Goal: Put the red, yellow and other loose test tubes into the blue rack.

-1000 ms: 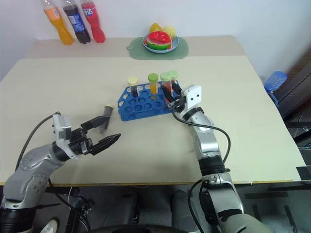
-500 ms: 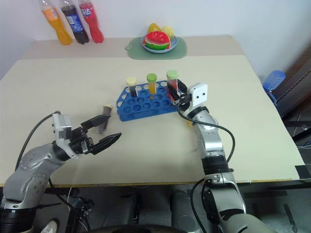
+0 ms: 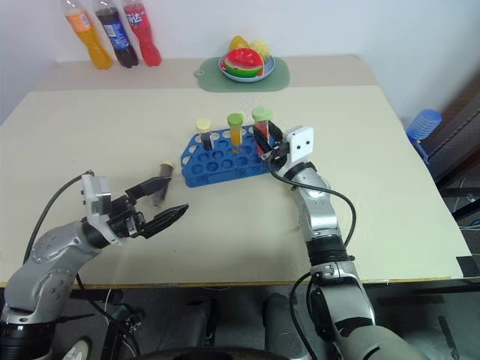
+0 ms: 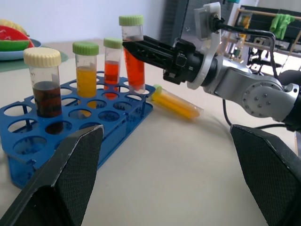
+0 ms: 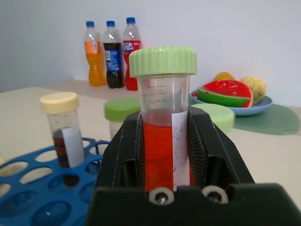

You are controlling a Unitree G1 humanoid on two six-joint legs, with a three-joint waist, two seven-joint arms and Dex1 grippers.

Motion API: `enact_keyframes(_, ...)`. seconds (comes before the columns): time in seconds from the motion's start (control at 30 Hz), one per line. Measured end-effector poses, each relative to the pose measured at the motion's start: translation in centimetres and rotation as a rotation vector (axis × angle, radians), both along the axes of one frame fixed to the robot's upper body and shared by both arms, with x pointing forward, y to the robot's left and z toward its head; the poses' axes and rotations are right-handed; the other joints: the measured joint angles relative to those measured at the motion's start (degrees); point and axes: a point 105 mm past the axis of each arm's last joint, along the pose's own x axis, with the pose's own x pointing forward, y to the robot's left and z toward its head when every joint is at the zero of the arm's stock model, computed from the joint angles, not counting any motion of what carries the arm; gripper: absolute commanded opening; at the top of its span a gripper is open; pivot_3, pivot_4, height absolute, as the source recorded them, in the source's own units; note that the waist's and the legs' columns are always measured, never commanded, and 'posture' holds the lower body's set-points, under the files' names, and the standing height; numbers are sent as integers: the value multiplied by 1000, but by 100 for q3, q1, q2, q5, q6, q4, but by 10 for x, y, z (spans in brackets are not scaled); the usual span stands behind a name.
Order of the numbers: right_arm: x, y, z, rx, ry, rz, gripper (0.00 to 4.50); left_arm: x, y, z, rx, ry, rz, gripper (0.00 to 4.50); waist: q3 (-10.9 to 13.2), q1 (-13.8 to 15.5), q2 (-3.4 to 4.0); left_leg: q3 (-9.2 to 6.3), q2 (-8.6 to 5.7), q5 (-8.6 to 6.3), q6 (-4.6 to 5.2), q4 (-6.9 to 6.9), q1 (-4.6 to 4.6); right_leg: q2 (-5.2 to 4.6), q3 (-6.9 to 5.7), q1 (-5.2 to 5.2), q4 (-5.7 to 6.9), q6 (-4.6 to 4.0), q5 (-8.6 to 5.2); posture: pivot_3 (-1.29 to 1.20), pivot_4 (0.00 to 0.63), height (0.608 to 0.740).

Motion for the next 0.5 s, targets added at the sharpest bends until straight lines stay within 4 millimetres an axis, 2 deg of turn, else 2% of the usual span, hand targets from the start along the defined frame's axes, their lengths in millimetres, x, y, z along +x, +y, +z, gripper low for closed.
enact_keyframes(0.23,-2,-9,-1,-6,-5,-4,755,0,-1,0,-2,1,-8,4500,0,-15,0,3,1,0,0,-1,0,2,0,-1,0,0,0,0,150,740)
enact_keyframes(0.5,-2,3,-9,27,20,14,755,0,-2,0,-4,-2,-13,4500,0,-17,0,2,1,0,0,-1,0,2,0,-2,0,0,0,0,150,740)
